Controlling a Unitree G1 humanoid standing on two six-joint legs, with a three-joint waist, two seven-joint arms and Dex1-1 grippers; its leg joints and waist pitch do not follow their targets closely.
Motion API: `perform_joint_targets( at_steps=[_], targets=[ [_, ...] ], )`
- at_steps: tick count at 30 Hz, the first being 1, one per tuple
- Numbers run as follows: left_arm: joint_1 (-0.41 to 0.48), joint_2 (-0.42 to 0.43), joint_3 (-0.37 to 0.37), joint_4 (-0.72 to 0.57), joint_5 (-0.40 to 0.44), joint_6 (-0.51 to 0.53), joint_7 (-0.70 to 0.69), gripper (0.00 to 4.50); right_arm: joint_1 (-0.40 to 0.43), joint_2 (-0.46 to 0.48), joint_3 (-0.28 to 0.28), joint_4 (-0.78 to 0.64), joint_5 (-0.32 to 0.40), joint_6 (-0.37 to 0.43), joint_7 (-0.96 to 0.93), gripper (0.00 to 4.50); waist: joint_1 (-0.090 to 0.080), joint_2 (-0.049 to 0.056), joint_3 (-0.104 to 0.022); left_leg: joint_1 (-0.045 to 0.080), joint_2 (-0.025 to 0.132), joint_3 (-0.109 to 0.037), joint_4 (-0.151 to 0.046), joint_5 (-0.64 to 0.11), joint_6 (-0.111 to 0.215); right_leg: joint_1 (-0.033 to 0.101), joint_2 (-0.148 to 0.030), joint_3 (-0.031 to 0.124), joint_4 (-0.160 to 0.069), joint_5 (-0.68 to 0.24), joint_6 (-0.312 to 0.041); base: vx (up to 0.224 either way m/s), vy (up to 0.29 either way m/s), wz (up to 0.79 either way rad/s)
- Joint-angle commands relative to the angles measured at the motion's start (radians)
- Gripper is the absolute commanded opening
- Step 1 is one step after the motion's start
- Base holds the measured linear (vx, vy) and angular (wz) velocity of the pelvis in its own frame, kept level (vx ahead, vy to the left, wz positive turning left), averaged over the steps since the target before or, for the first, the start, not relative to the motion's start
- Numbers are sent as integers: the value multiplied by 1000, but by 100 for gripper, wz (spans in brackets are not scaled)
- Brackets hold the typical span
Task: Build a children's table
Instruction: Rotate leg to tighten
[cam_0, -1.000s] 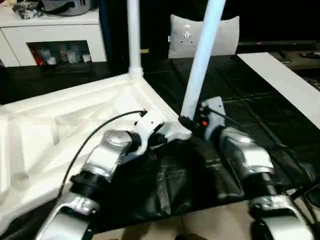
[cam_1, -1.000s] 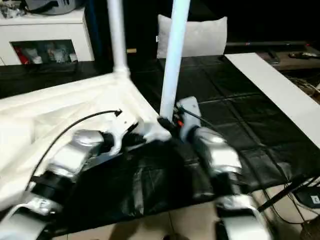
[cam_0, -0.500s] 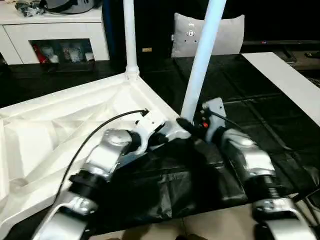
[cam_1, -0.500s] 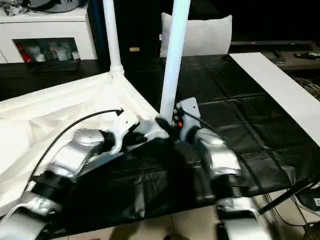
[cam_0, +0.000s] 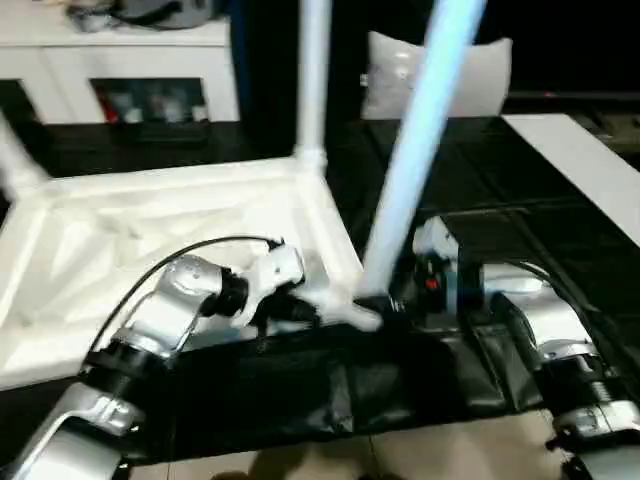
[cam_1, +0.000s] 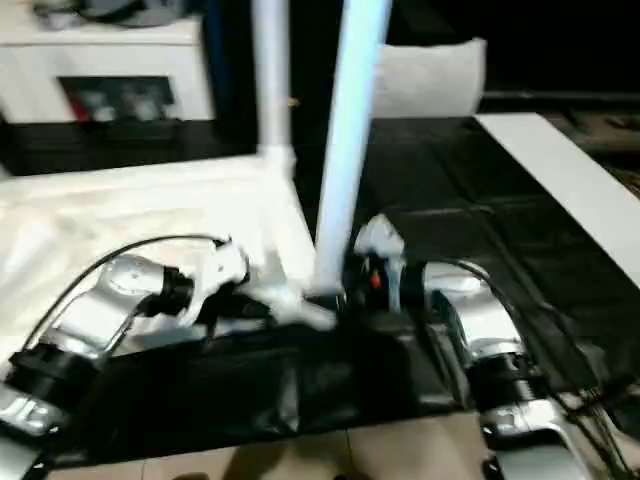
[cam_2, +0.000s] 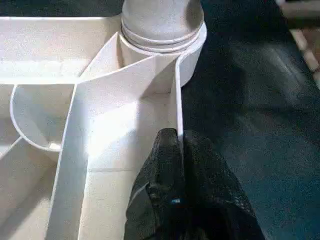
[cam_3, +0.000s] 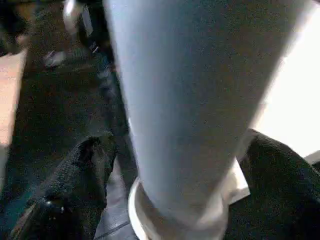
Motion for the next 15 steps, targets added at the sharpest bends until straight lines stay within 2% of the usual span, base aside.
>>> perform_joint_targets(
  at_steps=[1, 4, 15],
  targets=[
    [-15, 7, -38, -32, 2, -36, -63, 0, -2, -9, 7, -8, 5, 2, 40, 372, -4, 2, -68, -3, 3, 19, -72, -190, 60, 76, -43, 51, -75, -311, -160, 0, 0, 0],
    [-20, 27, -43, -25, -9, -54, -117, 0, -8, -9, 11, -8, 40, 46, 91, 360, -2, 2, -67, -5, 2, 19, -72, -194, 60, 77, -44, 50, -78, -335, -152, 0, 0, 0],
    [-28, 37, -43, -8, -19, -78, -148, 0, -4, -17, 41, -8, 55, 66, 158, 263, 3, -1, -69, -6, 1, 19, -71, -174, 50, 76, -44, 50, -78, -346, -139, 0, 0, 0]
  ],
)
